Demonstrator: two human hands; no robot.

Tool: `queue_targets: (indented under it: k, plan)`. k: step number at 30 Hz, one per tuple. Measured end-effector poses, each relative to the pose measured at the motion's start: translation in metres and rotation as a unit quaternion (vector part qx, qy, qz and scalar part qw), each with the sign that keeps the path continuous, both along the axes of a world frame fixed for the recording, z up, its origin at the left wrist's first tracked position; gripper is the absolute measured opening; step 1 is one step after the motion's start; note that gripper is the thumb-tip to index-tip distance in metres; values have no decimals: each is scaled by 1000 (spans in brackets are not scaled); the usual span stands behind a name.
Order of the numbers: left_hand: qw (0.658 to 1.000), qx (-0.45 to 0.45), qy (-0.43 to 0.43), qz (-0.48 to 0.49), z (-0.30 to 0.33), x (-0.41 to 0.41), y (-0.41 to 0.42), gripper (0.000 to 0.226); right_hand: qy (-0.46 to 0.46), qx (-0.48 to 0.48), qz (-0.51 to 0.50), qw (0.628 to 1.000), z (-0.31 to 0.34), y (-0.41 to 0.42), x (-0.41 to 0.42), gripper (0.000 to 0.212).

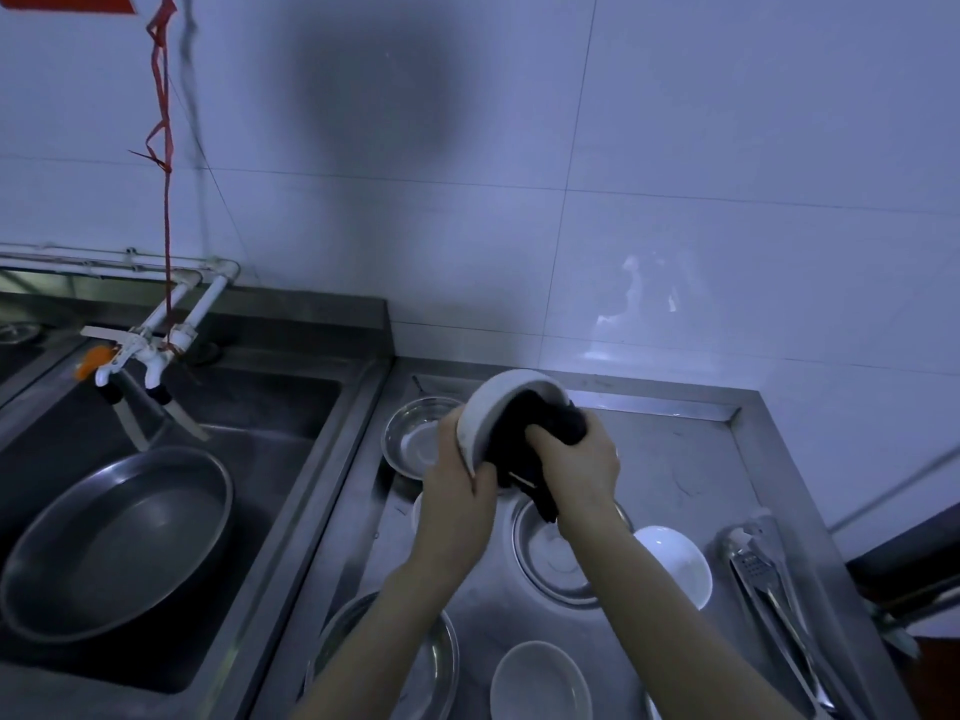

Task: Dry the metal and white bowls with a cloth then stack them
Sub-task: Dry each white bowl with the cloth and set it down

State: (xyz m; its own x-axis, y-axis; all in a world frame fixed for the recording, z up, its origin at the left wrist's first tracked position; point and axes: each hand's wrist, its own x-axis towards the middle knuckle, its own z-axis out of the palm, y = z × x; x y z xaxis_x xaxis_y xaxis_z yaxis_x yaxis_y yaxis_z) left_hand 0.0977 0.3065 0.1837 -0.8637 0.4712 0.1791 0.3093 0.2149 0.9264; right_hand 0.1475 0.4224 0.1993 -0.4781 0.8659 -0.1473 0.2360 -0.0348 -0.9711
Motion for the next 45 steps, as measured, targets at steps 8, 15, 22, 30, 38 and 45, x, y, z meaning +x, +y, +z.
queue_targets:
  k: [8, 15, 22, 30, 38, 45]
  plan:
    - [936, -314, 120, -101, 28, -37, 5, 44, -89, 562, 116, 814, -7, 15, -7, 52]
    - [999, -24, -14, -16, 11, -10, -3, 61, 5, 63, 6, 998, -3, 2, -3, 38]
    - [943, -295, 113, -107, 32, -41, 4, 52, -78, 516, 109, 846, -7, 6, -8, 55]
    - [1000, -16, 23, 7, 18, -16, -6, 51, 28, 113, 4, 993, 4, 0, -11, 40]
    - [949, -287, 106, -76, 31, -41, -8, 45, -63, 561, 119, 817, -6, 0, -14, 52]
    - [997, -70, 29, -10, 17, -28, -18, 55, 41, 118, 2, 992, -1, -7, -10, 42]
